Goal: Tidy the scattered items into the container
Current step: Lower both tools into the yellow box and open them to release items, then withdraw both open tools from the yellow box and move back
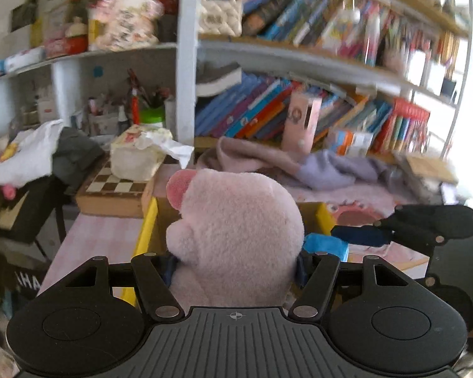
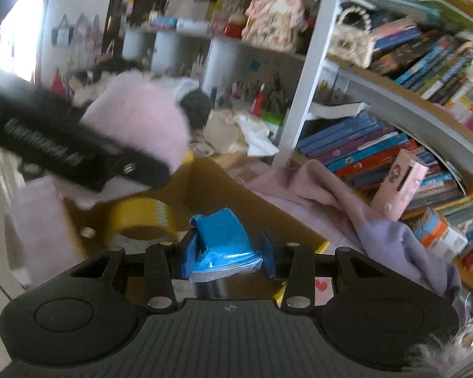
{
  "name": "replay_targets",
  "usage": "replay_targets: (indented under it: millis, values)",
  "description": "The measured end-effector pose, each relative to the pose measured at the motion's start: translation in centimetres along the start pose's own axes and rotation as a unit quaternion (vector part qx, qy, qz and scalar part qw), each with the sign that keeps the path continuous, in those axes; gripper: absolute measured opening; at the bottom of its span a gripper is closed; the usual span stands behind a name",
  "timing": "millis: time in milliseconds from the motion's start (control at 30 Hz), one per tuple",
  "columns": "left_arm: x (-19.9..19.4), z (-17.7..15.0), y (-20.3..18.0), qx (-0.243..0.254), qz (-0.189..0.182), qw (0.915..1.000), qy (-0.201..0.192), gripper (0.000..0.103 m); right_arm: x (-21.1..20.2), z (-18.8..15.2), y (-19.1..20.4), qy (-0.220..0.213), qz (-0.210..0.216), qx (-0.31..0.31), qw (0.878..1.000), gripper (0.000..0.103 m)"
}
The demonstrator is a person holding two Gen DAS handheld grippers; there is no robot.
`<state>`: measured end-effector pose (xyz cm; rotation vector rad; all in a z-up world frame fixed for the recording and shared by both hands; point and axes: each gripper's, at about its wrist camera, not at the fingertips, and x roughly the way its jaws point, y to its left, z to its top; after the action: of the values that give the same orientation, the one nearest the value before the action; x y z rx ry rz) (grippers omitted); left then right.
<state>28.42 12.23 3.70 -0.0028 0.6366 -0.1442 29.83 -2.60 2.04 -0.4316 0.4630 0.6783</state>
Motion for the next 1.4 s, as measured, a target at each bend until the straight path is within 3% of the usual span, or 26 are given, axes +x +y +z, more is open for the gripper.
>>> replay_targets:
  millis: [133,300,567,800,900,1000,1100,1200,1400]
  values:
    - [4.4,0.8,0.3,0.031,0.002,0.9987,0.041,0.065,4.4,0.3,-0.8,0.04,0.006,-0.017,0.999,0.039]
    - [7.6,1.0,1.1,0.033,0.009,0.9966,0.075,0.065,6.9,0.3,-1.0,0.059,0.009,-0.036,0.998,0.039]
    - [8.9,1.1,1.2,0.047,0.011,0.9948,0.089,0.066,8.0,-0.2,-0.9,0.079,0.026,-0.05,0.995,0.039]
    - [9.0,0.8,0.7,0.068,0.021,0.9938,0.086,0.073,8.6,-0.5,-0.5,0.087,0.031,-0.058,0.994,0.04]
    - [8.2,0.8,0.7,0.067,0.023,0.995,0.07,0.079,8.5,-0.5,-0.5,0.084,0.031,-0.058,0.994,0.04]
    - [5.9,1.3,0.4,0.068,0.044,0.9964,0.027,0.084,8.1,-0.4,-0.5,0.074,0.025,-0.053,0.996,0.05]
    - [2.8,1.7,0.1,0.061,0.055,0.9964,-0.018,0.087,6.6,0.1,-0.5,0.05,0.026,-0.047,0.997,0.05]
    - [-0.8,1.9,-0.1,0.043,0.059,0.9955,-0.06,0.09,3.9,0.7,-0.5,0.025,0.018,-0.036,0.999,0.051]
    - [-8.6,-0.2,-1.1,0.001,0.059,0.9912,-0.118,0.098,-3.8,0.9,-0.4,-0.036,-0.013,0.004,0.999,0.061]
